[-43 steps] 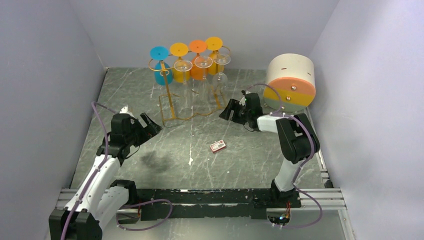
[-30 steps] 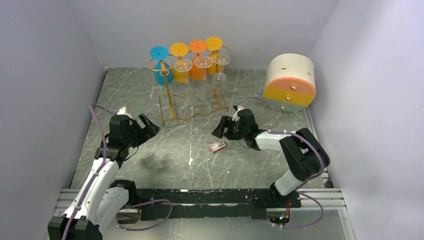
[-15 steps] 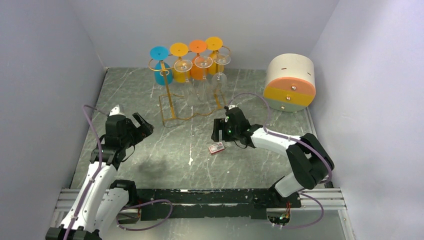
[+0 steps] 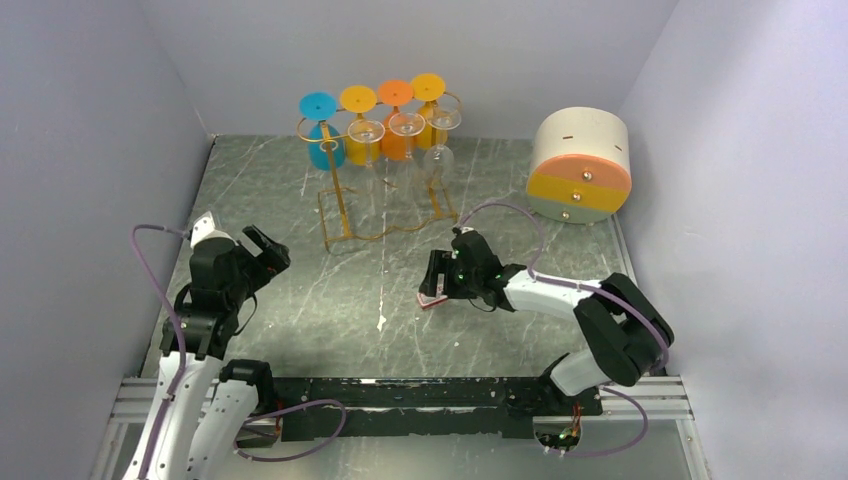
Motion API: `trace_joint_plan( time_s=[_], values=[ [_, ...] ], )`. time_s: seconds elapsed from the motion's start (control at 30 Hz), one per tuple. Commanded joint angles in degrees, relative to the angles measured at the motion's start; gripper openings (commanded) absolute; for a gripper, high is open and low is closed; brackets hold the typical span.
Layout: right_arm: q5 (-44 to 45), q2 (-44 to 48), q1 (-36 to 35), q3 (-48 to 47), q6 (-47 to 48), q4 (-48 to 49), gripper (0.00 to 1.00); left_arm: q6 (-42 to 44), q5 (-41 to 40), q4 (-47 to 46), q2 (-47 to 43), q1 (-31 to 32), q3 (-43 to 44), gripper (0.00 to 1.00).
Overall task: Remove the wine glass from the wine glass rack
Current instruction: Move the distractor to the center of the board.
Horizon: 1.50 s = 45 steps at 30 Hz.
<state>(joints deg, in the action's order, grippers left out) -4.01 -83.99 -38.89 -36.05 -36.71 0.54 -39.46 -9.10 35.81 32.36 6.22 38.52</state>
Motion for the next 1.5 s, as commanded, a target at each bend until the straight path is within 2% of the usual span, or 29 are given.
trace_joint_plan(
  time_s=[0.0, 0.07, 0.27, 0.37, 0.47, 0.57, 0.63, 0.67, 0.73, 0.8, 0.87, 1.03, 1.17, 1.27, 1.47],
  values=[
    [-6.32, -4.04, -4.37, 1.83, -6.95, 5.75, 0.79, 0.25, -1.09, 2.26, -0.47, 0.35, 3.02, 0.93],
    [-7.78, -7.44, -7.95, 0.79, -10.13, 9.73, 0.78, 0.20, -1.23, 2.73, -0.55, 0.34, 4.13, 0.93],
    [-4.24, -19.17, -18.38, -8.05, -21.48, 20.87, 0.70, -0.50, -2.56, 6.08, -1.70, 0.30, 6.62, 0.94],
    [-12.03, -26.77, -20.94, -14.66, -22.39, 28.43, 0.65, -0.20, -2.52, 6.38, -2.47, 0.30, 6.29, 0.93],
    [-11.61, -28.07, -23.50, -20.92, -16.20, 24.23, 0.67, 0.90, -0.23, 6.86, -2.58, 0.29, 6.29, 0.93],
    [-5.76, -21.13, -22.27, -16.70, -14.40, 22.28, 0.70, 4.05, 7.30, 3.84, -2.56, 0.29, 5.19, 0.93],
    [2.60, -13.93, -21.20, -12.20, -12.99, 18.02, 0.71, 6.46, 15.20, -0.75, -2.18, 0.32, 3.04, 0.93],
    [8.13, -9.85, -20.74, -10.53, -11.93, 14.35, 0.72, 7.69, 21.81, -3.72, -1.53, 0.30, 1.63, 0.94],
    [19.80, -1.90, -20.19, -8.20, -10.23, 7.16, 0.78, 6.74, 31.69, -9.71, 0.80, 0.37, -1.03, 0.94],
    [26.51, 4.94, -18.99, -6.31, -8.60, 0.51, 0.81, 4.03, 42.59, -19.72, 4.62, 0.73, -5.72, 0.94],
    [30.48, 10.34, -16.43, -6.28, -7.71, -5.49, 0.84, 1.43, 46.48, -25.35, 9.48, 3.76, -7.60, 0.94],
    [38.54, 21.31, -10.28, -7.69, -6.00, -17.54, 0.96, 1.76, 34.37, -25.68, 22.48, 20.00, -5.05, 0.94],
    [41.69, 26.65, -8.90, -8.20, -3.90, -20.21, 1.00, -1.82, 23.57, -27.15, 32.07, 30.93, -4.03, 0.94],
    [43.24, 27.47, -8.66, -9.33, -2.93, -22.02, 1.00, -6.14, 15.48, -25.02, 37.09, 34.52, -3.35, 0.94],
    [44.96, 24.11, -6.03, -13.33, 0.32, -24.55, 1.00, -9.61, 6.19, -19.95, 41.98, 35.16, -4.62, 0.93]
  ],
)
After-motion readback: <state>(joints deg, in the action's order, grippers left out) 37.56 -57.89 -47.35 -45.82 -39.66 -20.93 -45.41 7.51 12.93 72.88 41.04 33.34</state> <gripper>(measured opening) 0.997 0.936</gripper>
